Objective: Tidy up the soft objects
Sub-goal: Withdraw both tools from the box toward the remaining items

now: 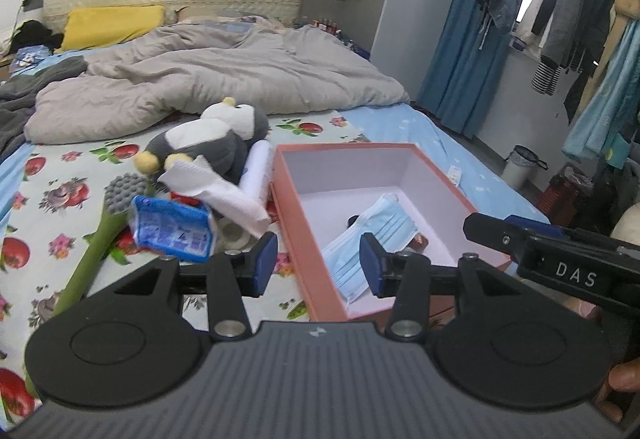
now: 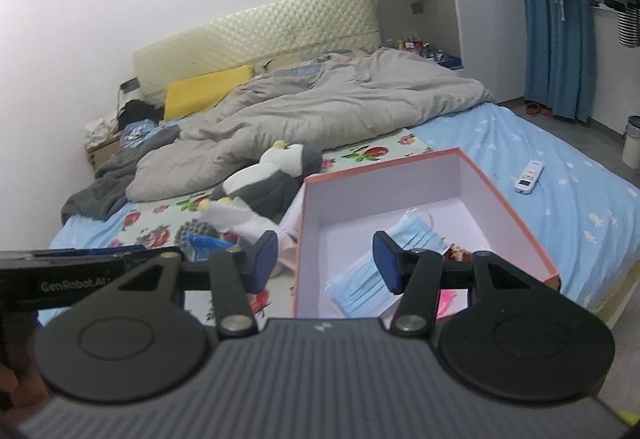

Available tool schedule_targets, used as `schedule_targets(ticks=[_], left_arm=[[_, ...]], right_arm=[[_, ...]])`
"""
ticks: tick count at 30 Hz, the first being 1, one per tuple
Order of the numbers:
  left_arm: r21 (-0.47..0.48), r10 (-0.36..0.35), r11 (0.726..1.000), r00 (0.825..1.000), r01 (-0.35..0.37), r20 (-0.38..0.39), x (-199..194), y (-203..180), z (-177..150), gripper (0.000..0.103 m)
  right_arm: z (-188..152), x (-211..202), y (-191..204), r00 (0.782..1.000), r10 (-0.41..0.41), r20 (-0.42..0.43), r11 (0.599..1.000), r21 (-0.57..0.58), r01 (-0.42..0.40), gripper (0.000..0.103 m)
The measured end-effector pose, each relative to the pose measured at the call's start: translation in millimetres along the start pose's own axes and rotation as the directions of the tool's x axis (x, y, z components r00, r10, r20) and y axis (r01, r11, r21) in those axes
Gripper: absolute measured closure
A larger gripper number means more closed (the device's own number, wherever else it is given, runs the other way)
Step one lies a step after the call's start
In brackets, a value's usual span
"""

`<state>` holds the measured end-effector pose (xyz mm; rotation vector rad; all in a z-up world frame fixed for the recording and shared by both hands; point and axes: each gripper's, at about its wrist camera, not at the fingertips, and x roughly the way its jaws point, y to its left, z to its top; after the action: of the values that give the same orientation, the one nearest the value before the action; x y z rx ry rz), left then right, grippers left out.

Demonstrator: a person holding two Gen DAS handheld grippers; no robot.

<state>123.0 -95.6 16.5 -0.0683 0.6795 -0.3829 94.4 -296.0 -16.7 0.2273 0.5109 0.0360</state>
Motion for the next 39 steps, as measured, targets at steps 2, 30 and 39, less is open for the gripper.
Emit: schedule_targets(ticks=[2, 30, 39], left_arm=[[-0.006, 0.017, 1.000, 1.000, -0.016, 0.005, -5, 5, -8, 0.052], [-0.186, 0.128, 0.973, 0.989, -0.139, -0.069, -7, 78, -100, 0.051], [-0.258, 0.122, 0.955, 0.987, -0.145, -0.102, 28, 101, -100, 0.044]], right_arm=[[-5, -1, 6, 1.000, 0.016, -0.004, 1.000, -0.011, -0.016, 0.047], [-70, 42, 64, 0.970, 0.111, -0.215, 0.978, -0.152, -0.145, 0.048], [-70, 79, 64, 0.955, 0.111, -0.275, 0.976, -0.152, -0.157, 0.048]])
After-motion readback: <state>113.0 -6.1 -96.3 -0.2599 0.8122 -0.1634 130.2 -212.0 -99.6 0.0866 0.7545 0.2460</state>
